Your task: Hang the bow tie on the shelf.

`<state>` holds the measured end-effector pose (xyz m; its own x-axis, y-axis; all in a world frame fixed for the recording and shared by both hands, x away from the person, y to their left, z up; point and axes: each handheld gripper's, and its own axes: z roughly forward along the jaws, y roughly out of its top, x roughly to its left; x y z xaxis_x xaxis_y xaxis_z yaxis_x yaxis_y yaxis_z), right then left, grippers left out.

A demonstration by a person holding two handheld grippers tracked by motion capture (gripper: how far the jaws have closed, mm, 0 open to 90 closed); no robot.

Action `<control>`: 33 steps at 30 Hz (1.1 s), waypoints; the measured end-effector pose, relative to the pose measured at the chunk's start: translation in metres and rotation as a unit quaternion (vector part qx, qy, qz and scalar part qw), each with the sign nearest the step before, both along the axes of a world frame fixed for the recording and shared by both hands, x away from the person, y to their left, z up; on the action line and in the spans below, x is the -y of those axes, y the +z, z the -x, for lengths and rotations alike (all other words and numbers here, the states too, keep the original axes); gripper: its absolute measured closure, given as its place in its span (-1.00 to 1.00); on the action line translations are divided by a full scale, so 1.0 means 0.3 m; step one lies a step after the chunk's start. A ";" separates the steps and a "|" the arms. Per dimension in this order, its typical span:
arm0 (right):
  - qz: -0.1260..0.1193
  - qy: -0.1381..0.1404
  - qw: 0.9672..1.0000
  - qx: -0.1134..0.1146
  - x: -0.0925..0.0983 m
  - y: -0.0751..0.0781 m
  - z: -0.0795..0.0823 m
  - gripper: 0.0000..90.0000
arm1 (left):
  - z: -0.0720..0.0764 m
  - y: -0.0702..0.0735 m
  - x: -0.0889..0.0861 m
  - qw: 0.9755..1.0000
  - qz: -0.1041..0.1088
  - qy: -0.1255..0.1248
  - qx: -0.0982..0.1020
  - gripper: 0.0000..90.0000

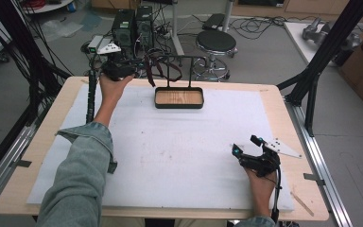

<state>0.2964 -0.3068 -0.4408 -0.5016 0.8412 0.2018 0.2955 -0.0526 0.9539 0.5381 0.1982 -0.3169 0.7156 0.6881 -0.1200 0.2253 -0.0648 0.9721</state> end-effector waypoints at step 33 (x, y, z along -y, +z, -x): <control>0.005 -0.004 1.000 0.001 -0.002 0.001 0.002 -0.86 | 0.417 0.076 -0.271 0.998 -0.009 0.020 0.055 0.04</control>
<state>0.2957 -0.3063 -0.4406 -0.4952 0.8471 0.1931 0.2934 -0.0462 0.9549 0.4131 0.2793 -0.2941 0.6960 0.7175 -0.0287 0.1196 -0.0765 0.9899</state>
